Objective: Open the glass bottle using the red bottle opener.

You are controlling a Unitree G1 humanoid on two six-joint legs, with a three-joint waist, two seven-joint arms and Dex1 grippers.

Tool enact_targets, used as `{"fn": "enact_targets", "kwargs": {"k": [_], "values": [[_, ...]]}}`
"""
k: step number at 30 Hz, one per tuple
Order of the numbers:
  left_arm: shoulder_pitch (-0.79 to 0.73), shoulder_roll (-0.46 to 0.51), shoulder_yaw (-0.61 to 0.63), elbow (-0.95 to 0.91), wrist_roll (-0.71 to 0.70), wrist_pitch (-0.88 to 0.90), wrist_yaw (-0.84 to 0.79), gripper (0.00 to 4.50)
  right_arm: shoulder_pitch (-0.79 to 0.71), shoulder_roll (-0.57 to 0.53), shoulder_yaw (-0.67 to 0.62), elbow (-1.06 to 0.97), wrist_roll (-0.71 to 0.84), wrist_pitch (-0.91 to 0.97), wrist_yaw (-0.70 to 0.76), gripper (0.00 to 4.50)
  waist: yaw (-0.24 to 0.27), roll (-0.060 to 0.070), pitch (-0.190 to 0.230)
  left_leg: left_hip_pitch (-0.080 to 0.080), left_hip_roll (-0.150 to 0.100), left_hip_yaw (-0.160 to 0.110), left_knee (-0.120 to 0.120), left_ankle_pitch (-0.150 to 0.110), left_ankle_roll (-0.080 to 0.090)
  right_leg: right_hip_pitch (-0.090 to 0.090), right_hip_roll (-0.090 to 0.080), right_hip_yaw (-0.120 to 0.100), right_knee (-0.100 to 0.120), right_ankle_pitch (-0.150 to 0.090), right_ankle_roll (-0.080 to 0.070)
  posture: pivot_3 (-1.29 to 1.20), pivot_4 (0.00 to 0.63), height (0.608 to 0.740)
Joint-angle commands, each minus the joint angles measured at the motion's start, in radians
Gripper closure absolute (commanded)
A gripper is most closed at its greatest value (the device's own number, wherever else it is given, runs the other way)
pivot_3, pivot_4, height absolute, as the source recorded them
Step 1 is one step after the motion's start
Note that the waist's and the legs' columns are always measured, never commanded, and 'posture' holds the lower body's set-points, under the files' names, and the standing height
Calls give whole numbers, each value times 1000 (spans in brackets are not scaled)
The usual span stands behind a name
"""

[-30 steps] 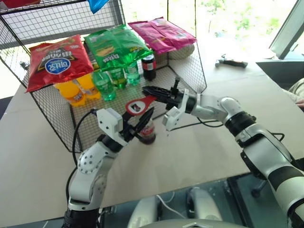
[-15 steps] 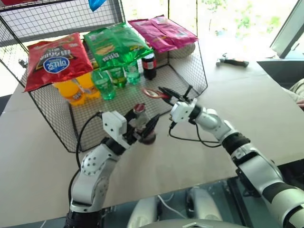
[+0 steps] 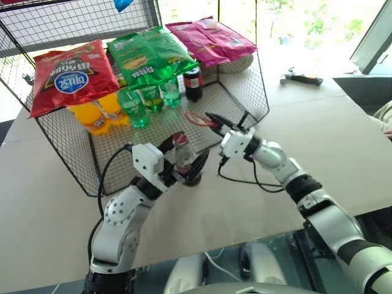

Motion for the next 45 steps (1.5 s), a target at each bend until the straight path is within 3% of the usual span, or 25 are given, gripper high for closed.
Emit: {"fn": "enact_targets", "kwargs": {"k": [1, 2, 24, 37, 45], "values": [[8, 3, 7, -26, -7, -31, -10, 1754, -3, 1, -25, -54, 12, -5, 3, 4500, 0, 0, 0, 0, 0, 0, 0, 0, 0, 0, 0, 0, 0, 0, 0, 0, 150, 735], [10, 3, 7, -24, -2, -34, -10, 2204, -1, 1, -24, -58, 12, -7, 6, 4500, 0, 0, 0, 0, 0, 0, 0, 0, 0, 0, 0, 0, 0, 0, 0, 0, 150, 735], [0, -3, 11, 61, 5, -133, -47, 2204, 107, 51, 20, -257, 94, 33, 201, 4500, 1, 0, 0, 1, 0, 0, 0, 0, 0, 0, 0, 0, 1, 0, 0, 0, 150, 735], [-5, -9, 3, 73, 7, -142, -50, 2204, 86, 10, 54, -217, -93, -75, 122, 4500, 2, 0, 0, 1, 0, 1, 0, 0, 0, 0, 0, 0, 1, 0, 0, 0, 150, 735], [-19, -13, -5, 84, 9, -137, -51, 2204, 26, -16, 72, -241, -342, -79, -76, 4500, 3, 0, 0, 2, -1, 2, 1, 0, 0, 0, 0, 1, 1, 0, 0, 0, 150, 735]]}}
